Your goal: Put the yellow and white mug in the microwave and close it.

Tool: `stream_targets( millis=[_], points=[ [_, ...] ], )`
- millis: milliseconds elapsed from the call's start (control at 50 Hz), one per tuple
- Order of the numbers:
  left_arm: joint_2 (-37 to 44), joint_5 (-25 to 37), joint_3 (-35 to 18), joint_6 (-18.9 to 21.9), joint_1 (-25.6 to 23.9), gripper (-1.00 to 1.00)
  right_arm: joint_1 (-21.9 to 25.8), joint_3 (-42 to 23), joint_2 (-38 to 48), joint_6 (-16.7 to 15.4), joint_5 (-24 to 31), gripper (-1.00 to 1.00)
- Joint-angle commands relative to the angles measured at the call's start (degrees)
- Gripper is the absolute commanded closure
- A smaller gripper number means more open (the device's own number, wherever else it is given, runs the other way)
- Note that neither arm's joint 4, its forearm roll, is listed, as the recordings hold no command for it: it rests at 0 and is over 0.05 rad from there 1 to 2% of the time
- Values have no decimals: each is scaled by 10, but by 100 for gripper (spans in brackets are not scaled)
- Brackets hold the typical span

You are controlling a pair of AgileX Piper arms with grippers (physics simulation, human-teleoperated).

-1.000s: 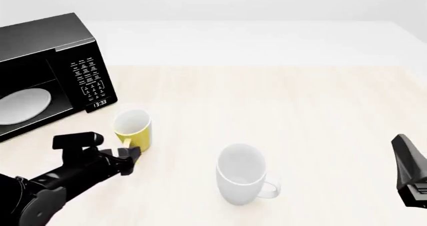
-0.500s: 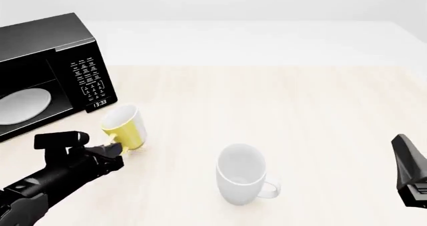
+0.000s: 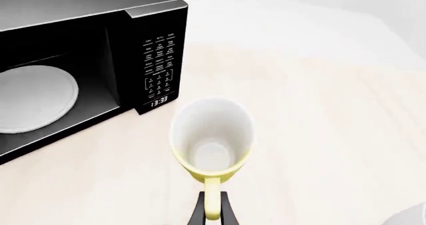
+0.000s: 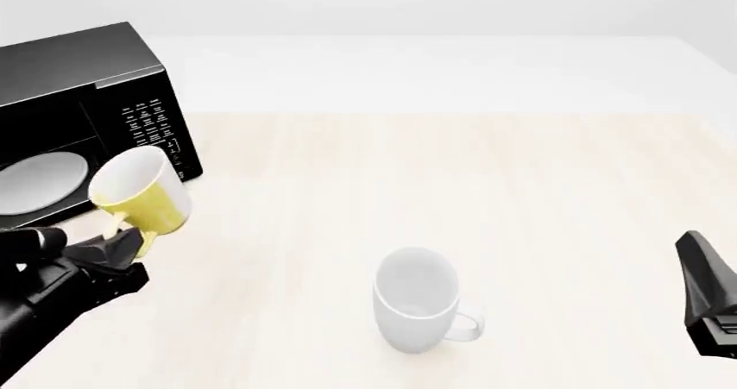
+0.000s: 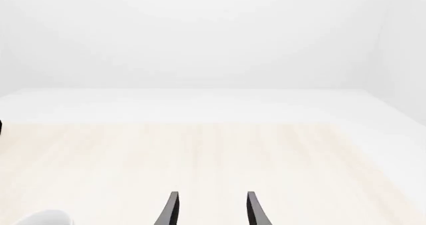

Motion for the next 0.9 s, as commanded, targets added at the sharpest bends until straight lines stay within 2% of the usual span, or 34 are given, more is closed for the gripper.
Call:
stream_targets(
  millis=[20,80,280,640,900],
  points=[
    [-74,35,8,1,76,100,0,0,0,0,0,-100],
    [-85,36,12,8,111,100,0,0,0,0,0,-100],
    [-91,26,19,19,176,100,0,0,0,0,0,-100],
    [0,-80,23,63,279,100,0,0,0,0,0,-100],
    [98,-153,-4,66,309,100,0,0,0,0,0,-100]
  ],
)
